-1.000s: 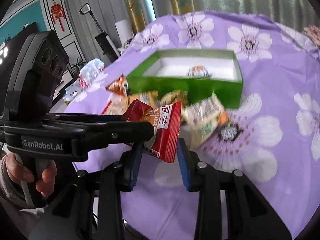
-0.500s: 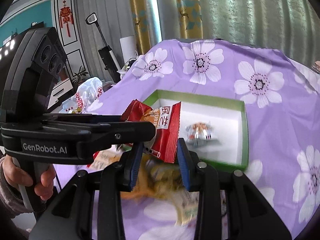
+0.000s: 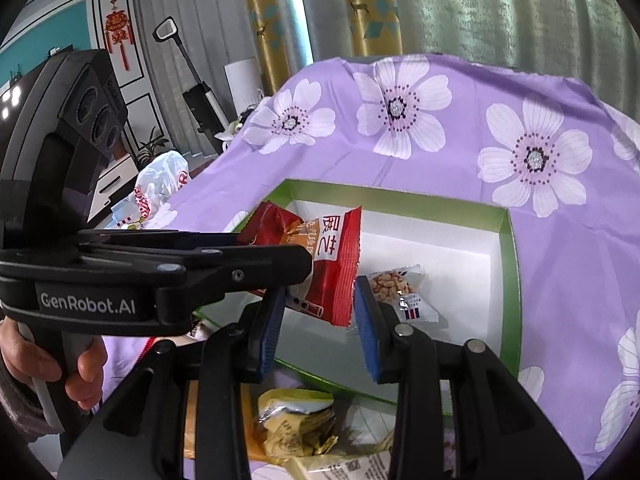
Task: Organize snacks
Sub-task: 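Carry the red packet into the green box and release it, then withdraw the left gripper and move it toward the orange-yellow packet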
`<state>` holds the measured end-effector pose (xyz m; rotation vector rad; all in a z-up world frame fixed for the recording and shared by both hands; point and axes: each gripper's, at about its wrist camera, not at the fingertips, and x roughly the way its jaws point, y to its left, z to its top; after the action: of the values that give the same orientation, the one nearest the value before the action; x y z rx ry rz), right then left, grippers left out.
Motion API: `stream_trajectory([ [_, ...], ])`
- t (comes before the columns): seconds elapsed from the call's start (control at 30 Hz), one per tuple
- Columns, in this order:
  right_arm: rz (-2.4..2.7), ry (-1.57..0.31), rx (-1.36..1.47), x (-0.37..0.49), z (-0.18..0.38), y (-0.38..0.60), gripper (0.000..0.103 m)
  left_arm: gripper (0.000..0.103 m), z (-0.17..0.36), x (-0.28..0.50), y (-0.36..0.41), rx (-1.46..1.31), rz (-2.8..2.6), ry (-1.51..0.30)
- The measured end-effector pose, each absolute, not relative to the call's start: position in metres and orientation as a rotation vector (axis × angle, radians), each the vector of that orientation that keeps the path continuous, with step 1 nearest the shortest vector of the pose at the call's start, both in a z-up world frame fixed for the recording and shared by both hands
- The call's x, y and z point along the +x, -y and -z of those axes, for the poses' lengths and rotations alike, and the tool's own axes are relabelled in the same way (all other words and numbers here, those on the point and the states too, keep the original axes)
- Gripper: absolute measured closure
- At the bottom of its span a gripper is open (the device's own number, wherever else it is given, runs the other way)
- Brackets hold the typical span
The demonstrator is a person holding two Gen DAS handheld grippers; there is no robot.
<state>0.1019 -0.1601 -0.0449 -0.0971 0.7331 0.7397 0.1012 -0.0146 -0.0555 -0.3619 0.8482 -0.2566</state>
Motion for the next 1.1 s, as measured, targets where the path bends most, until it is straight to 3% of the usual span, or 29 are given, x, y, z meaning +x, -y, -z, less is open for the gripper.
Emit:
stream_trajectory([
  [0.2, -0.717, -0.763, -0.116, 0.108, 0.054, 0.155, 0.062, 0.047, 0.066, 0.107, 0.013, -0.375, 0.251, -0.882],
  [0.3, -0.689, -0.759, -0.132, 0.105, 0.055, 0.155, 0.049, 0.021, 0.066, 0.105, 0.012, -0.374, 0.239, -0.884],
  [0.33, -0.682, -0.757, -0.135, 0.103, 0.055, 0.156, 0.047, 0.019, 0.065, 0.103, 0.011, -0.371, 0.232, -0.876],
  [0.7, -0.575, -0.678, -0.187, 0.065, 0.026, 0.173, 0.014, 0.009, 0.04, 0.06, 0.002, -0.34, 0.186, -0.841],
  [0.93, -0.539, -0.645, -0.185, 0.03, 0.008, 0.185, 0.012, 0.009, 0.023, 0.017, 0.001, -0.341, 0.199, -0.803],
  [1.0, -0.529, -0.631, -0.187, 0.019, 0.005, 0.189, 0.003, 0.009, 0.021, 0.007, 0.002, -0.349, 0.2, -0.794],
  [1.1, -0.518, -0.608, -0.18, 0.003, 0.0, 0.193, 0.002, 0.001, 0.019, -0.009, 0.005, -0.346, 0.204, -0.791],
])
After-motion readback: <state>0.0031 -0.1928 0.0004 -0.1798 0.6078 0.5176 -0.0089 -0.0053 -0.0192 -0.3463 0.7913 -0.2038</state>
